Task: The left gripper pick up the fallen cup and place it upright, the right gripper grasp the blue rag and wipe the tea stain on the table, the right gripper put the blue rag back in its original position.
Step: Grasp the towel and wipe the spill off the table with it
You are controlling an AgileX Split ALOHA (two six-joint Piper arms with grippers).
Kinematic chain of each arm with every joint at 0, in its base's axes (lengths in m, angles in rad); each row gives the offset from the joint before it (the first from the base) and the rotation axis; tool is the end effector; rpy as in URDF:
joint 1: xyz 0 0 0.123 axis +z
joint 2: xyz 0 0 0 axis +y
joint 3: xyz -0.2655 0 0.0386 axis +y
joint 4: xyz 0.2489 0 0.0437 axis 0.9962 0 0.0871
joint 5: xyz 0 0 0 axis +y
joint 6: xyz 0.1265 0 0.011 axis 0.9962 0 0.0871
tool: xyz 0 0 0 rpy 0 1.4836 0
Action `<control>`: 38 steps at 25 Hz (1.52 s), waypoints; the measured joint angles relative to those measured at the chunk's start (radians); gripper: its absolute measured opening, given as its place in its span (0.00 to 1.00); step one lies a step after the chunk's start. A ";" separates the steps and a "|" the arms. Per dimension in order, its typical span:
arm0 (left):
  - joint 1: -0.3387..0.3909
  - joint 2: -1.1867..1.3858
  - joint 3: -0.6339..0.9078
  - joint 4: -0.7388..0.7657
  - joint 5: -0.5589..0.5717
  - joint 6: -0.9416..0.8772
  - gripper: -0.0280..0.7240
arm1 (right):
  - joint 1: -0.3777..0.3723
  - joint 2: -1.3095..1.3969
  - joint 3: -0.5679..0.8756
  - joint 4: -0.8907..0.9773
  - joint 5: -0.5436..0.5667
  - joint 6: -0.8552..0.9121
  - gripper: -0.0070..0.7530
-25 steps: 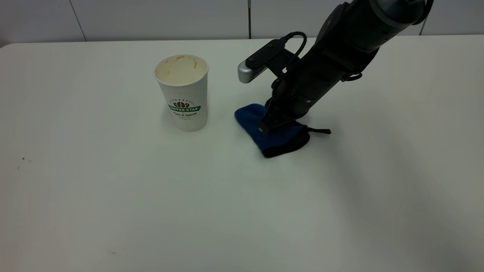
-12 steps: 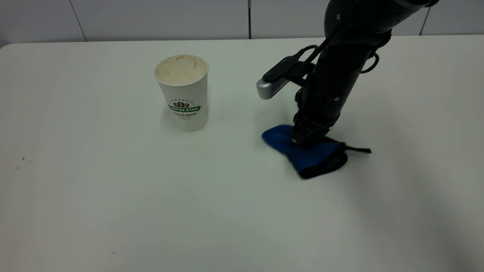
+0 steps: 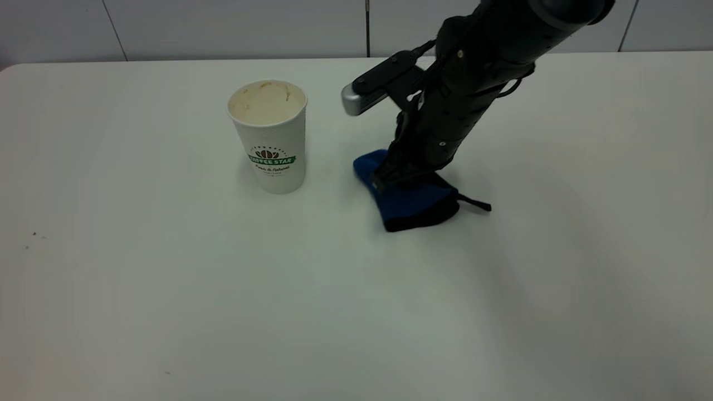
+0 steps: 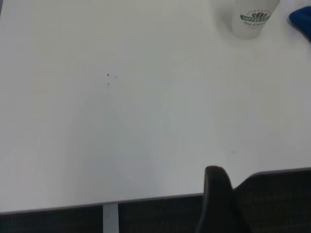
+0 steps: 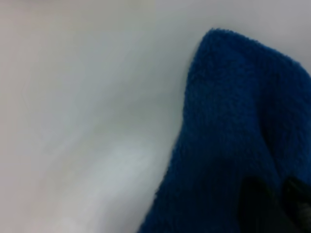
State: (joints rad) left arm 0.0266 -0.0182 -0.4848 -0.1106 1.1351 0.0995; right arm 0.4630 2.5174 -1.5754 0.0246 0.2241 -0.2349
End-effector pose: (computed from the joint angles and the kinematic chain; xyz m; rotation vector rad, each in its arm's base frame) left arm 0.0393 -0.0117 0.2498 0.0873 2.1091 -0.0585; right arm 0.4288 0.2149 -0.0407 -0.8788 2.5030 0.0909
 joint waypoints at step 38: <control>0.000 0.000 0.000 0.000 0.000 0.001 0.68 | -0.401 -0.340 0.012 0.113 0.443 0.086 0.79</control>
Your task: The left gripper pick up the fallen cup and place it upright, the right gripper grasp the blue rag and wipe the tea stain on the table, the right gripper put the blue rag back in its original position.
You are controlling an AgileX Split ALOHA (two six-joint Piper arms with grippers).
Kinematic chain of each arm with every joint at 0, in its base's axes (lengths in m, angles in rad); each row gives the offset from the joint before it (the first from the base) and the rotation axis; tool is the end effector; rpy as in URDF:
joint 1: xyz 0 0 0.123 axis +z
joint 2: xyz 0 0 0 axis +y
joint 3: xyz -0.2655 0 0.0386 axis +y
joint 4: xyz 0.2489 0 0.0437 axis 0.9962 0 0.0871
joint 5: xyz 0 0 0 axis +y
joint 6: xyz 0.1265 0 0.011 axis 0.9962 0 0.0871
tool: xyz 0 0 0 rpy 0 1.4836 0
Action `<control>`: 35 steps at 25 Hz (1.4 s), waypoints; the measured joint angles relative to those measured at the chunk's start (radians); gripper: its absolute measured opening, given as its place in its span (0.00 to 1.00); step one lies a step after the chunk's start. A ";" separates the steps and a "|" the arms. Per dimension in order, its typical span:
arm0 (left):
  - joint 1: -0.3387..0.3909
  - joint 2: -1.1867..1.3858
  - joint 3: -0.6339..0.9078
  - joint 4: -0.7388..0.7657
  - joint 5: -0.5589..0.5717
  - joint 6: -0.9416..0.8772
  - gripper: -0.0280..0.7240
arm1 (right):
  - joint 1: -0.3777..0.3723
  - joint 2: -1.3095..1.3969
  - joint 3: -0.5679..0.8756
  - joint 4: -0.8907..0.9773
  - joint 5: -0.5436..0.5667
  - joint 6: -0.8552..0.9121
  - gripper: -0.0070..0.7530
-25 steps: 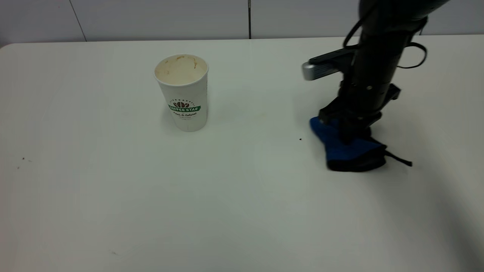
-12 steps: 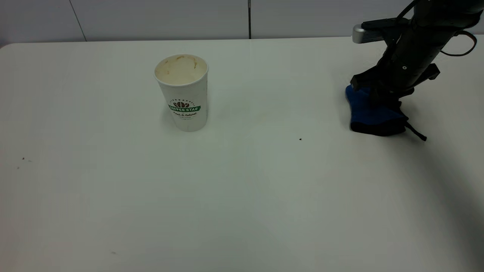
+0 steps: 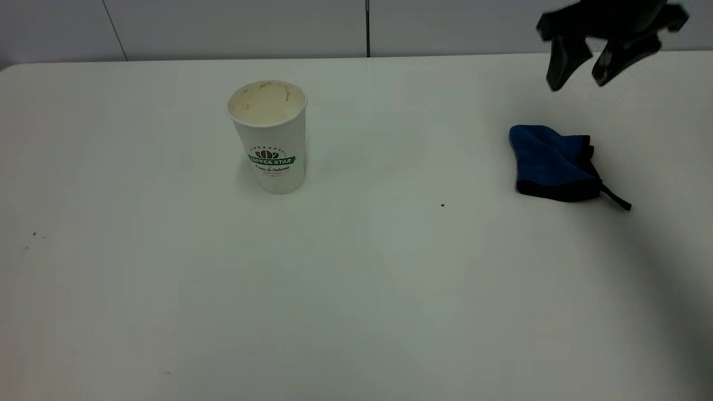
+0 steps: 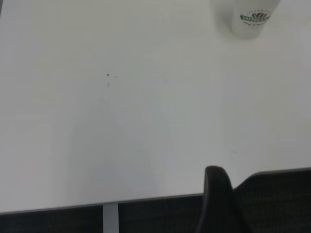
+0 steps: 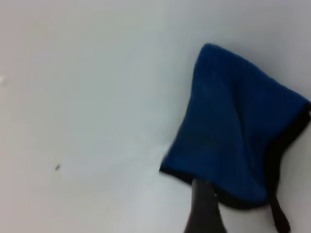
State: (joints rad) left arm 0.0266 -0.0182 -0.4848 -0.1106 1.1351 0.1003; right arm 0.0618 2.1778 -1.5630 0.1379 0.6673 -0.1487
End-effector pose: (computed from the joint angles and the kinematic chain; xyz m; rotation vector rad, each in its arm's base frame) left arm 0.0393 -0.0117 0.2498 0.0881 2.1090 -0.0581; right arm 0.4571 0.0391 0.0937 -0.1632 2.7548 0.1233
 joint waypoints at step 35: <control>0.000 0.000 0.000 0.000 0.000 -0.001 0.68 | 0.000 -1.674 1.082 -0.014 0.403 0.088 0.68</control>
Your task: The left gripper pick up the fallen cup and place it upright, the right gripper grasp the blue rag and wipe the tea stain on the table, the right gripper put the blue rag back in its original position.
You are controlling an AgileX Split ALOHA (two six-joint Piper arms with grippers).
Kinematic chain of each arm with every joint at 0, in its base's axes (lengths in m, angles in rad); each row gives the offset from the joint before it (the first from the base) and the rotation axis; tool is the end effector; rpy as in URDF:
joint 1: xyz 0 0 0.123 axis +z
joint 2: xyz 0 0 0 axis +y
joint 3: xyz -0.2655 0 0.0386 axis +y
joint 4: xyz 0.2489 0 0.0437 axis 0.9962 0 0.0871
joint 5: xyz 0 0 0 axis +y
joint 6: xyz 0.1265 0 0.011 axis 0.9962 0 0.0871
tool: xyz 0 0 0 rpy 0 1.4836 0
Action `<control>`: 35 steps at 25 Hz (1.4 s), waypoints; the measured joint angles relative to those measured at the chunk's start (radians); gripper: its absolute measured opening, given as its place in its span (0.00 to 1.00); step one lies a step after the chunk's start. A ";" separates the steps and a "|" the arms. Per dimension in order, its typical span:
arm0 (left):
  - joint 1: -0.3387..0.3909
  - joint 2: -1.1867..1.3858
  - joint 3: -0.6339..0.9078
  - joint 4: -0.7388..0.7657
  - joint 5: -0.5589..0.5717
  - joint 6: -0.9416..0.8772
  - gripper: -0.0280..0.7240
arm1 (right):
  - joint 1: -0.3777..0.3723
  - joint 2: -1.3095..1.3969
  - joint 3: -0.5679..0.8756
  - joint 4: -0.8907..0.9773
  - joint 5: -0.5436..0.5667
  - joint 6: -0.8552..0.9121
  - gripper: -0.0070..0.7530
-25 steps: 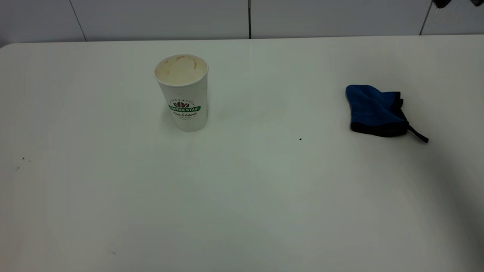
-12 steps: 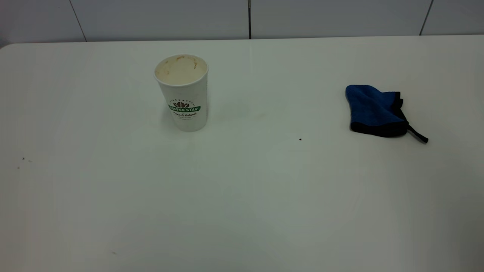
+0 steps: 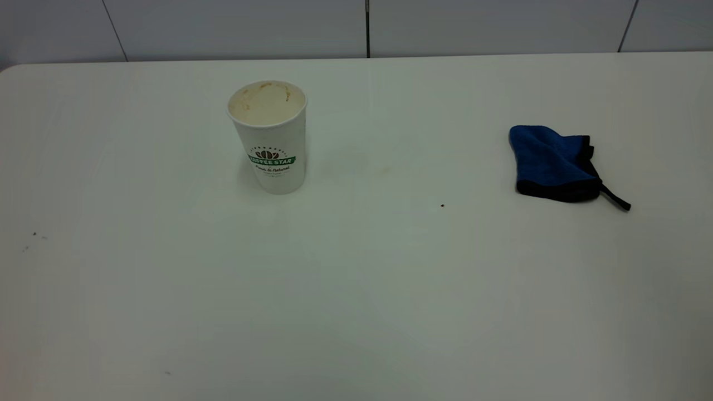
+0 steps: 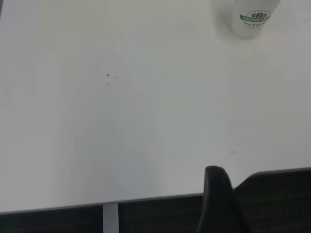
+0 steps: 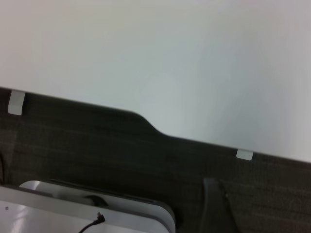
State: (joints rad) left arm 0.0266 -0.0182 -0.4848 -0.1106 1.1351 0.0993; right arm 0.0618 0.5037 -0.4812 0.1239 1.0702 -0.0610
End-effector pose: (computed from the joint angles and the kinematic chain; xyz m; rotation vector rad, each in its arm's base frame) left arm 0.0393 -0.0117 0.2498 0.0871 2.1091 -0.0587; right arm 0.1028 0.0202 0.2166 -0.1220 2.5694 0.1625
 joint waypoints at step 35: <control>0.000 0.000 0.000 0.000 0.000 0.000 0.68 | -0.095 -0.520 0.014 -0.031 0.044 0.051 0.68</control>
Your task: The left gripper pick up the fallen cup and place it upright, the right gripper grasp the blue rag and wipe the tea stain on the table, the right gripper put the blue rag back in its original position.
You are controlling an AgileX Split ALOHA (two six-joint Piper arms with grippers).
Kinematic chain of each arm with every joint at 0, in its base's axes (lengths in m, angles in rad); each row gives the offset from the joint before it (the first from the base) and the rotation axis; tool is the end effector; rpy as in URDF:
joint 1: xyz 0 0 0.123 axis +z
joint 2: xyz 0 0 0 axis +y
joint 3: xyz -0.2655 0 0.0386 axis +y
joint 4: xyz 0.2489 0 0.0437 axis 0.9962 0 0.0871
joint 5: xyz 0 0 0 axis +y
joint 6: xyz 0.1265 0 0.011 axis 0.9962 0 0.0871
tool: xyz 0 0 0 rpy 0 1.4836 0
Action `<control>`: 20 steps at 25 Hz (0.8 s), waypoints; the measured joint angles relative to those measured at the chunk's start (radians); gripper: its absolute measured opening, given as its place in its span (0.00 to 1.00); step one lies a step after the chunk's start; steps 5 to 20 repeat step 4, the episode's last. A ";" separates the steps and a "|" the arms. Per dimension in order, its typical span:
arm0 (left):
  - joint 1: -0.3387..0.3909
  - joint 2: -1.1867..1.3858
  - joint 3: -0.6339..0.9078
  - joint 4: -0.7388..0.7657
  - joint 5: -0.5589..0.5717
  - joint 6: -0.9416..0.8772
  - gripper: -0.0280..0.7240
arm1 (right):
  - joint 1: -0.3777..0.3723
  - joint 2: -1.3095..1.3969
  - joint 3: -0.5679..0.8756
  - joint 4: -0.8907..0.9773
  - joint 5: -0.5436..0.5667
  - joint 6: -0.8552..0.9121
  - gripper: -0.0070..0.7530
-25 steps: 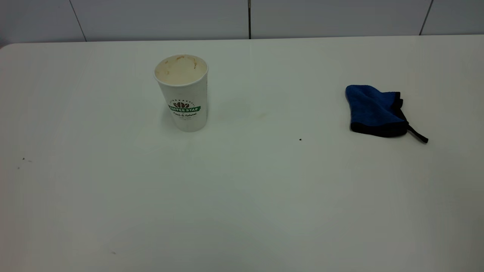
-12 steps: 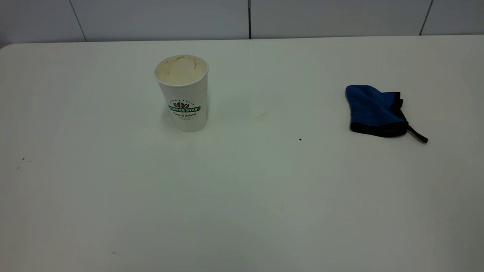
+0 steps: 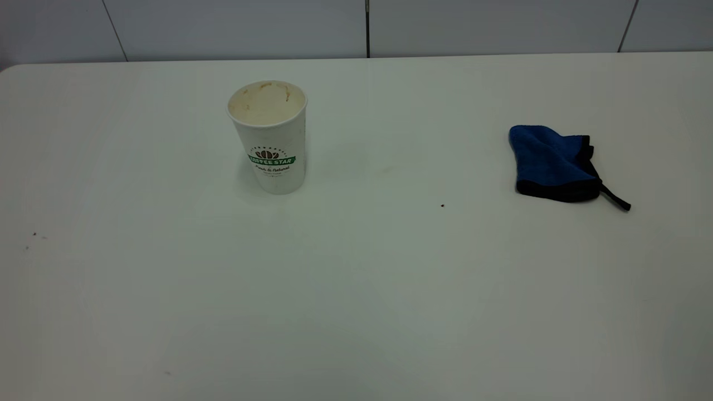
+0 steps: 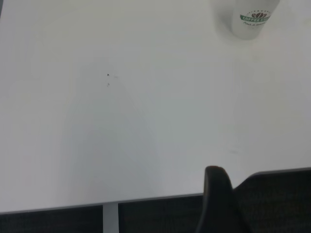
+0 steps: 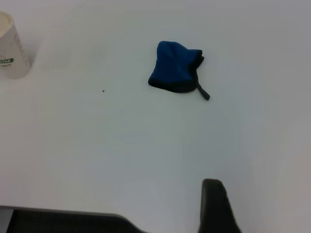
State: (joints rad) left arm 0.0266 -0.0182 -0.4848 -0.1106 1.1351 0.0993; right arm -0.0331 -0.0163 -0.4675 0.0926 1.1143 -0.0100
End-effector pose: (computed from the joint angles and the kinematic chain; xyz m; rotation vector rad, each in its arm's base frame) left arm 0.0393 -0.0117 0.2498 0.0871 2.1091 -0.0587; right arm 0.0426 0.0091 0.2464 0.0180 2.1114 0.0864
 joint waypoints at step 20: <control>0.000 0.000 0.000 0.000 0.000 0.000 0.68 | 0.000 0.000 0.000 0.000 0.000 0.000 0.68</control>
